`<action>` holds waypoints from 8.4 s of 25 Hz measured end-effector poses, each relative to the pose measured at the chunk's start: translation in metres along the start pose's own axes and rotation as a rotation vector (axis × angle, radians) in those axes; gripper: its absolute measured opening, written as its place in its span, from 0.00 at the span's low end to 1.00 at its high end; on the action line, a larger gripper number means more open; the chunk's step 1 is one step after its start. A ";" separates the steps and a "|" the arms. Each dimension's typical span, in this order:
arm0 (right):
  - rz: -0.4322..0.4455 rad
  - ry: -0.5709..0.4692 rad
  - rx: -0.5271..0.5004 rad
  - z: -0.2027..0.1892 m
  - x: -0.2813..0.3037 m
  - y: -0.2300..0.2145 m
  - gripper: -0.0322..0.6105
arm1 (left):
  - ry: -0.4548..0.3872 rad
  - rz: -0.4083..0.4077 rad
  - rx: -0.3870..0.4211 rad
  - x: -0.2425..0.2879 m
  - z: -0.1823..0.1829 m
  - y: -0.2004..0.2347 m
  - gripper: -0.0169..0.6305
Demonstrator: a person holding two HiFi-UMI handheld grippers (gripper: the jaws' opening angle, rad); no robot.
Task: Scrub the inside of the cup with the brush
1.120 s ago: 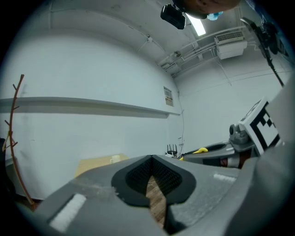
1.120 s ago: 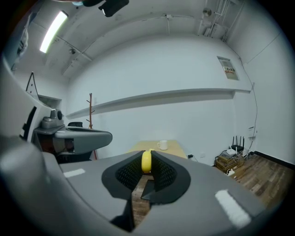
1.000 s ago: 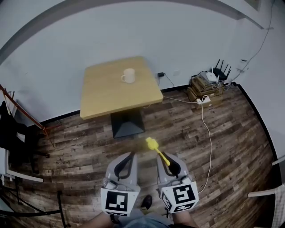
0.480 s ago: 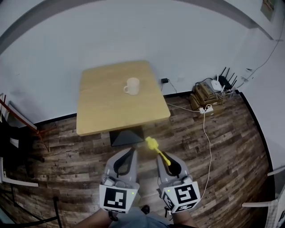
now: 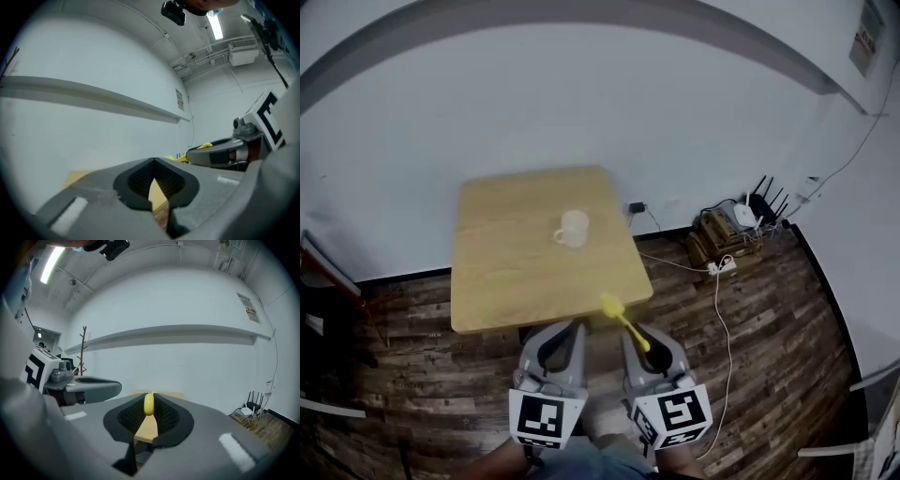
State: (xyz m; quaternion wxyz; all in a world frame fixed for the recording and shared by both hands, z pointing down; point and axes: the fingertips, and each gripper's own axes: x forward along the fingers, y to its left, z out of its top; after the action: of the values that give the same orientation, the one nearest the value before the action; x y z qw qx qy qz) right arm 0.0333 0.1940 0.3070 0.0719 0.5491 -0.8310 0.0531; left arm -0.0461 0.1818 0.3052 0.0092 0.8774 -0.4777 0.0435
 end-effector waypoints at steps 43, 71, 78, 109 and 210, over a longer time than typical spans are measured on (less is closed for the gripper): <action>0.332 0.124 0.003 0.013 0.307 -0.116 0.11 | 0.189 0.301 -0.008 0.228 -0.044 0.173 0.06; 0.255 0.411 0.057 -0.085 0.348 -0.112 0.11 | 0.261 -0.186 -0.005 0.286 -0.199 0.199 0.25; 0.257 0.437 0.061 -0.096 0.345 -0.112 0.11 | 0.302 -0.255 0.072 0.291 -0.214 0.185 0.20; 0.495 0.450 -0.028 -0.084 0.343 -0.119 0.11 | 0.569 -0.516 0.472 0.293 -0.194 0.175 0.14; 0.420 0.734 0.159 -0.127 0.311 -0.173 0.11 | 0.610 -0.537 0.726 0.308 -0.173 0.130 0.14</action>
State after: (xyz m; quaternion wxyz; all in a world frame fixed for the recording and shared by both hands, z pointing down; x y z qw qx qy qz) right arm 0.0802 -0.1336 0.4888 0.3077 0.3164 -0.8375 0.3222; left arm -0.0008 -0.1364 0.5005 -0.1454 0.8631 -0.1667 0.4541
